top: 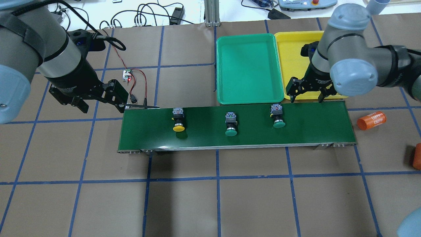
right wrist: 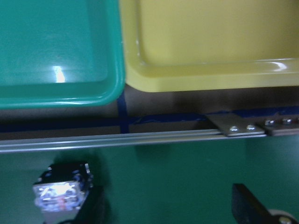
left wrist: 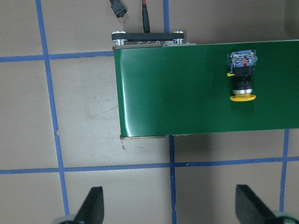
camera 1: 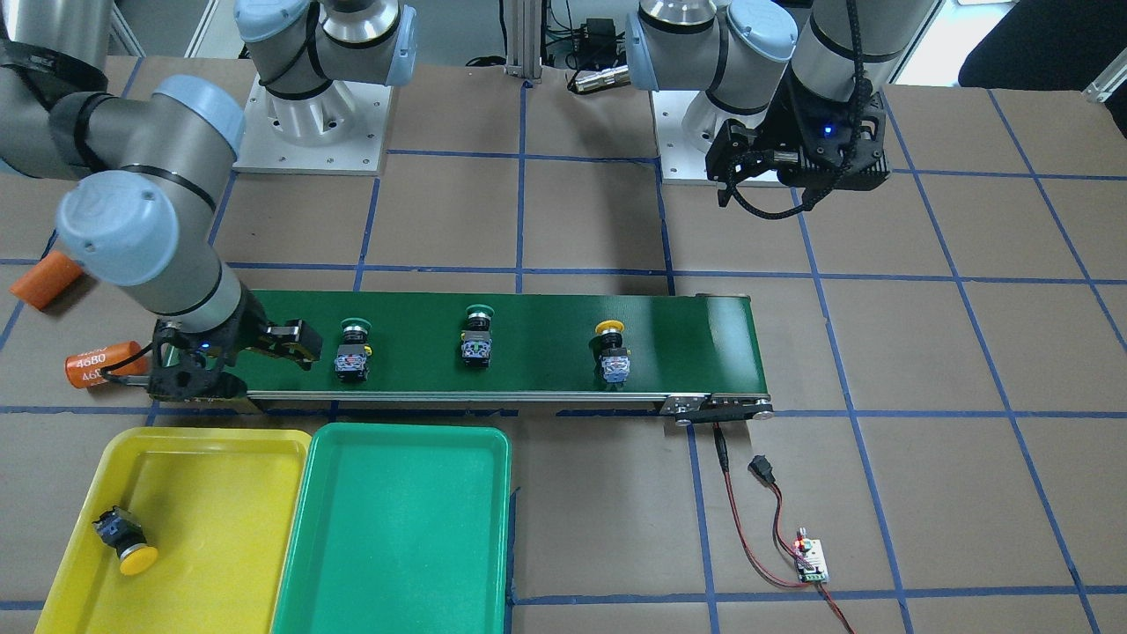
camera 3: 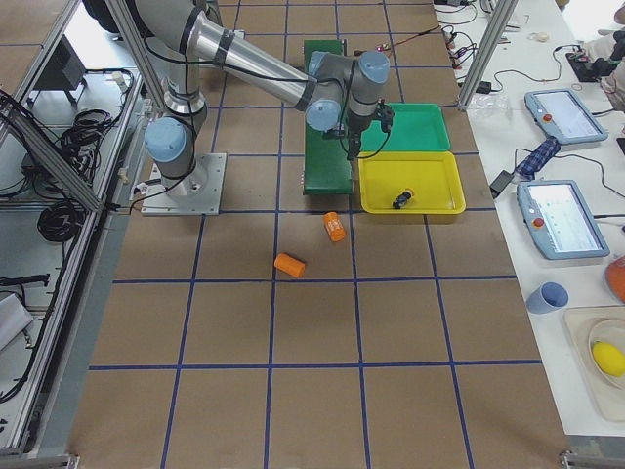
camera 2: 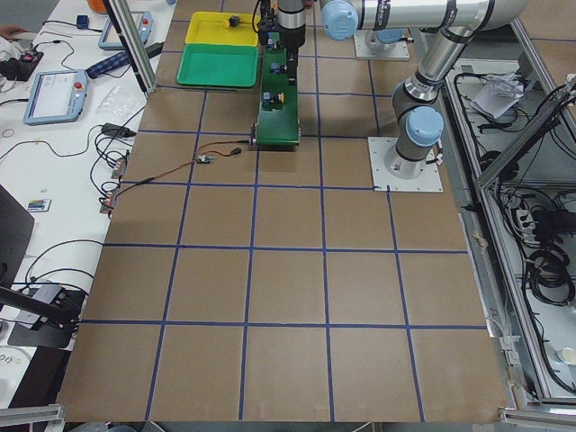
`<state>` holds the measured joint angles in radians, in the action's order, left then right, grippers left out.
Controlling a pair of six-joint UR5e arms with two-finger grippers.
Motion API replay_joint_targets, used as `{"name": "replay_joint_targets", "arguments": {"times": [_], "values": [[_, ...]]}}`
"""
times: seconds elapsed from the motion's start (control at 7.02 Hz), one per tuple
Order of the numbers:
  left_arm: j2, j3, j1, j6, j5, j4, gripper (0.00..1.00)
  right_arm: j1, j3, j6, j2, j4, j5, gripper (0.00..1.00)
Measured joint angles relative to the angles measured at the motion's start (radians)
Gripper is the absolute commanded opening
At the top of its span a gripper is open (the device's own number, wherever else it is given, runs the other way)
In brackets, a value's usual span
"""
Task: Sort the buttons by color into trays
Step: 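Lower the right gripper onto the green-capped button on the belt, then grasp the green-capped button and place it in the green tray with the right gripper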
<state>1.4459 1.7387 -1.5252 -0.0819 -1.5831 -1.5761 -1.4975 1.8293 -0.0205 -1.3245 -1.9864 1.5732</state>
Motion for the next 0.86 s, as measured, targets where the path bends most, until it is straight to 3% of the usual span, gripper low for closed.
{"name": "replay_joint_targets", "arguments": {"times": [0.29, 0.43, 0.57, 0.71, 0.86], "values": [[-0.003, 0.002, -0.001, 0.0, -0.002, -0.002, 1.0, -0.067, 0.017, 0.058, 0.002, -0.012, 0.0, 0.93], [-0.004, 0.002, -0.001, 0.0, -0.002, -0.001, 1.0, -0.076, 0.021, 0.063, 0.004, -0.012, 0.0, 0.84], [-0.007, 0.002, -0.001, 0.0, -0.004, -0.002, 1.0, -0.081, 0.029, 0.065, 0.006, -0.016, 0.001, 0.62], [-0.014, 0.003, -0.001, 0.001, -0.003, -0.004, 1.0, -0.082, 0.04, 0.065, 0.009, -0.027, 0.003, 0.26], [-0.025, 0.004, -0.001, 0.001, 0.001, -0.008, 1.0, -0.082, 0.046, 0.063, 0.011, -0.039, 0.009, 0.05]]}}
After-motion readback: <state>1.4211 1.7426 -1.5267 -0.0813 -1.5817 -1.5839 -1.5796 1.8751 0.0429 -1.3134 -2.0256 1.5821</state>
